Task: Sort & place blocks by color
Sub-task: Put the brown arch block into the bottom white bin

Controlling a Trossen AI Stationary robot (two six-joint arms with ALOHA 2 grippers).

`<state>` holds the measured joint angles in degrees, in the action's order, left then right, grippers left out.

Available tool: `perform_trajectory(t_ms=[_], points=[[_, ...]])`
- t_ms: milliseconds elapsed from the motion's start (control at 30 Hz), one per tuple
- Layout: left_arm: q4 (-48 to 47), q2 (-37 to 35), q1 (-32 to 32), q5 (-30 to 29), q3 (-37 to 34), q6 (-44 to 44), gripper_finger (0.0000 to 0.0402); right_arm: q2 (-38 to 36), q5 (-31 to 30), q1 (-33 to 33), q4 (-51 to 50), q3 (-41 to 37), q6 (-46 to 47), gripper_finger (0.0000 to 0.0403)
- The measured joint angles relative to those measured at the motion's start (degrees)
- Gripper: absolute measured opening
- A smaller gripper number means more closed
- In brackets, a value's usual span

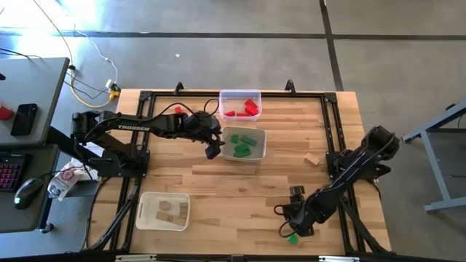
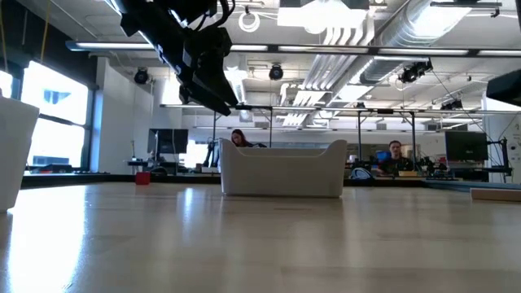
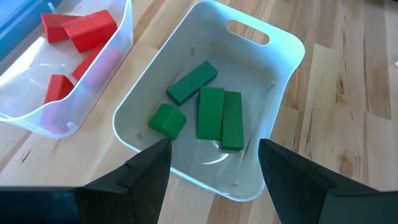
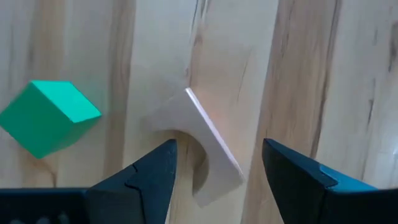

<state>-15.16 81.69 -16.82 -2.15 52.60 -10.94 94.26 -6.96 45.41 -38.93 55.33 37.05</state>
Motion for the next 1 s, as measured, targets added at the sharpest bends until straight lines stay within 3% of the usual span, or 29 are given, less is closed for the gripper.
perform_trajectory(t_ms=[267, 600, 800, 1000], points=[[0.0, 0.0, 0.0, 0.0, 0.0, 0.0, 0.023, 3.7, 1.4, 0.0, -0.2, 0.0, 0.4, 0.0208], [0.7, 0.0, 0.0, 0.0, 0.0, -0.4, 0.023, 5.1, 3.6, 0.0, -0.2, 0.2, 3.6, 0.0075], [4.1, 0.0, 0.0, 0.0, 0.0, -5.3, 0.023, 5.1, 2.8, 0.0, -0.2, 0.2, 10.5, 0.0075], [8.7, 0.0, 0.0, 0.0, 0.0, -10.1, 0.023, 5.1, -2.5, -0.8, -0.7, 0.2, 18.4, 0.0075]])
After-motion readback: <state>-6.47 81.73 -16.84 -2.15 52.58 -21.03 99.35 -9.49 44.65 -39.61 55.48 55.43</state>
